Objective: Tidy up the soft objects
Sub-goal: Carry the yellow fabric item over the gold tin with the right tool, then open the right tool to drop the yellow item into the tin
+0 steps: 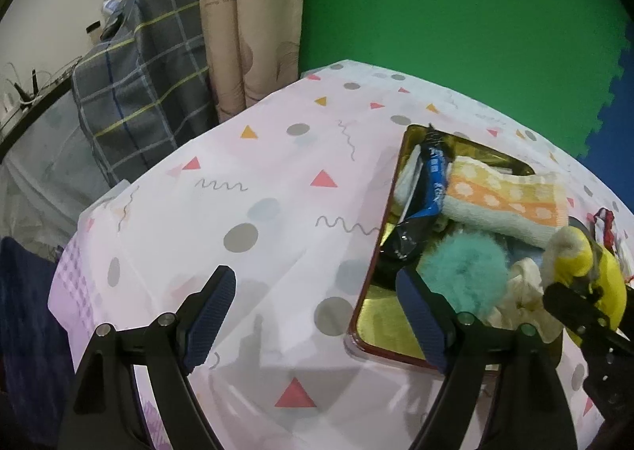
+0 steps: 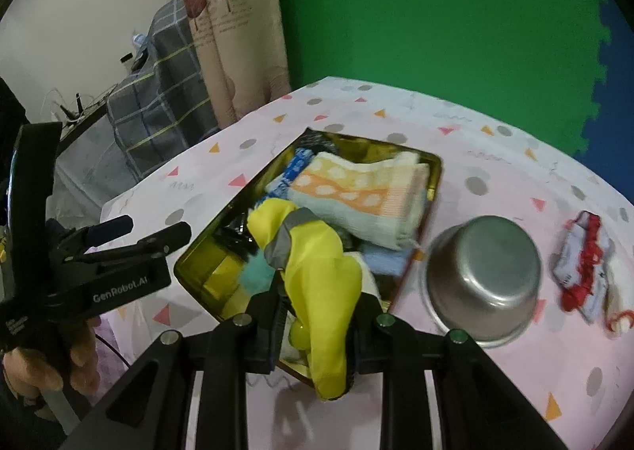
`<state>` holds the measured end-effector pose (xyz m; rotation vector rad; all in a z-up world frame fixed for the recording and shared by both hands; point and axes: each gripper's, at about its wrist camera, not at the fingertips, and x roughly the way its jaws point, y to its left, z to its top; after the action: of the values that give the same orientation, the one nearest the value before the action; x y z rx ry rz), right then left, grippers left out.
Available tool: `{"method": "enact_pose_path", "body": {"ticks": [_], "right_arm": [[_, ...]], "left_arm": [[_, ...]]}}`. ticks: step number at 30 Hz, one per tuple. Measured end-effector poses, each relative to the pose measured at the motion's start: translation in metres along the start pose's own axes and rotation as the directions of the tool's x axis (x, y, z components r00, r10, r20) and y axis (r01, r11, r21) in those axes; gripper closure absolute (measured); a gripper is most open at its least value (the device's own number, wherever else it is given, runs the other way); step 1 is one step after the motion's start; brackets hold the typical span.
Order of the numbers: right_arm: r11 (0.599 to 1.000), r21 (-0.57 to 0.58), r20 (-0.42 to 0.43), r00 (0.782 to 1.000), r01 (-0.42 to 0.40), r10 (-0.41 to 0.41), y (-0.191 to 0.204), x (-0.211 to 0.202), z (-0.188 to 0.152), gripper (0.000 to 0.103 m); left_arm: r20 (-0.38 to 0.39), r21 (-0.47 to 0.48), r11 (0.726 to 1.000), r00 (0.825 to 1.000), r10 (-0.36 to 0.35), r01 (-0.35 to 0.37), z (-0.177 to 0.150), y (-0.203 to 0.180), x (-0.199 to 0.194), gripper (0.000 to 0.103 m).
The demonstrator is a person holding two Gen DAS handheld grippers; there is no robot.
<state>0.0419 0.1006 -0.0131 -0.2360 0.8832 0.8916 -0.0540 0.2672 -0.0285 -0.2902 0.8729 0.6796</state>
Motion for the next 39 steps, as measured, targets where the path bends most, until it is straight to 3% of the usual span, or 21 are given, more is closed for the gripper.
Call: {"method": "enact_pose_path", "body": {"ticks": [14,18,22,33,39], "right_arm": [[1.000,0.012,-0.039,0.999,0.003,-0.003,0.007,0.040,0.018,0.075],[1.000,0.025,-0.037,0.999,-0.007,0.008,0.004,0.042,0.017,0.065],[1.000,0.027,-0.015,1.000,0.005,-0.005,0.002,0.036,0.017,0.055],[0.999,0.047,0.046,0.999,0.016,-0.018,-0.008,-0.001,0.011,0.054],[0.995,0.046,0.056,0.995,0.083,-0.085,-0.032,-0.029,-0.008,0.054]], "left_arm": [[-0.022,-0.017,1.000,1.000,0.010,-0.011,-0.001,0.004,0.007,0.022],[-0.020,-0.013,1.000,1.000,0.009,-0.009,-0.002,0.002,0.006,0.022],[-0.021,-0.009,1.000,1.000,0.008,-0.008,-0.002,0.001,0.007,0.022],[-0.007,0.024,1.000,1.000,0.001,0.000,-0.003,-0.008,0.005,0.022],[-0.008,0.031,0.999,1.000,0.010,-0.010,-0.004,-0.010,0.005,0.021]]}}
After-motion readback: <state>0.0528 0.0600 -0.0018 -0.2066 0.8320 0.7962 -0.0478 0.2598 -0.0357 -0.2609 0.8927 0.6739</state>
